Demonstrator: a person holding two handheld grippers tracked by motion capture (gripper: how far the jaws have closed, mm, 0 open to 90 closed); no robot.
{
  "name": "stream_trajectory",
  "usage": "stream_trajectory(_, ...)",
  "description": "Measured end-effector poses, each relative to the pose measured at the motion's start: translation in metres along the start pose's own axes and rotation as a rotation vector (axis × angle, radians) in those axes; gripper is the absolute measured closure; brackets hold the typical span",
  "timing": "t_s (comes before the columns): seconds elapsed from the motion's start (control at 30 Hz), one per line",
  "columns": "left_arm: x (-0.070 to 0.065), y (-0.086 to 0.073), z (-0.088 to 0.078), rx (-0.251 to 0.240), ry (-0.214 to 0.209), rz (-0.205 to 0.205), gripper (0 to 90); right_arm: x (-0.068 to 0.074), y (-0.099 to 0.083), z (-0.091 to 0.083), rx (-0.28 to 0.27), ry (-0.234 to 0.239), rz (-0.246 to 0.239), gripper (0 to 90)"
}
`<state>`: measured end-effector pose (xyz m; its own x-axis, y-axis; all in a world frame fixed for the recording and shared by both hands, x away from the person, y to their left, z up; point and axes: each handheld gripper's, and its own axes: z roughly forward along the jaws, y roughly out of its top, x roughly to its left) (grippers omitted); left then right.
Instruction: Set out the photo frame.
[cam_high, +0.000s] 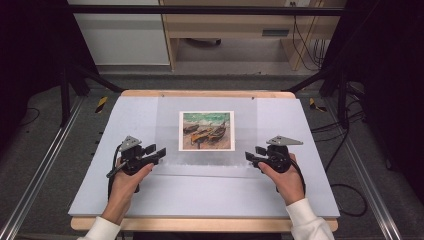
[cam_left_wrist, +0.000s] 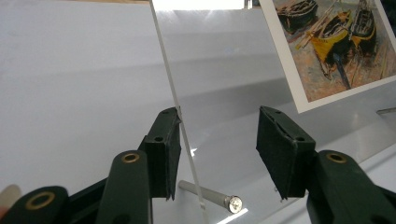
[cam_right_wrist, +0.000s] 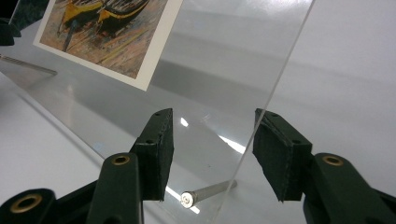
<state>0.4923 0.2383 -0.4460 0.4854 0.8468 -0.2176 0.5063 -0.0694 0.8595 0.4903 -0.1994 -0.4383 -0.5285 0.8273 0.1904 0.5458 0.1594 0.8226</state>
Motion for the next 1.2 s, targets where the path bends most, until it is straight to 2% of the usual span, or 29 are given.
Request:
stream_trajectory(0.2,-0.003,-0.001,-0.002,0.005,0.009,0.008,50.6,0.001,-0.002,-0.002,-0.005,-0.005,-0.008,50.8)
stream_trajectory(0.27,-0.003,-0.001,-0.004,0.018,0.015,0.031,50.7,0.002,-0.003,-0.003,-0.004,-0.008,-0.011,51.7)
stream_trajectory(0.33,-0.004,-0.001,-0.005,0.022,0.018,0.036,51.2,0.003,-0.004,-0.005,-0.006,-0.011,-0.014,52.8)
stream_trajectory(0.7,-0.007,-0.004,-0.01,0.023,0.03,0.025,54.6,0.006,-0.008,-0.01,-0.006,-0.017,-0.023,56.8)
stream_trajectory(1.2,-0.011,-0.008,-0.015,0.036,0.04,0.032,57.3,0.009,-0.014,-0.016,-0.007,-0.023,-0.031,62.2)
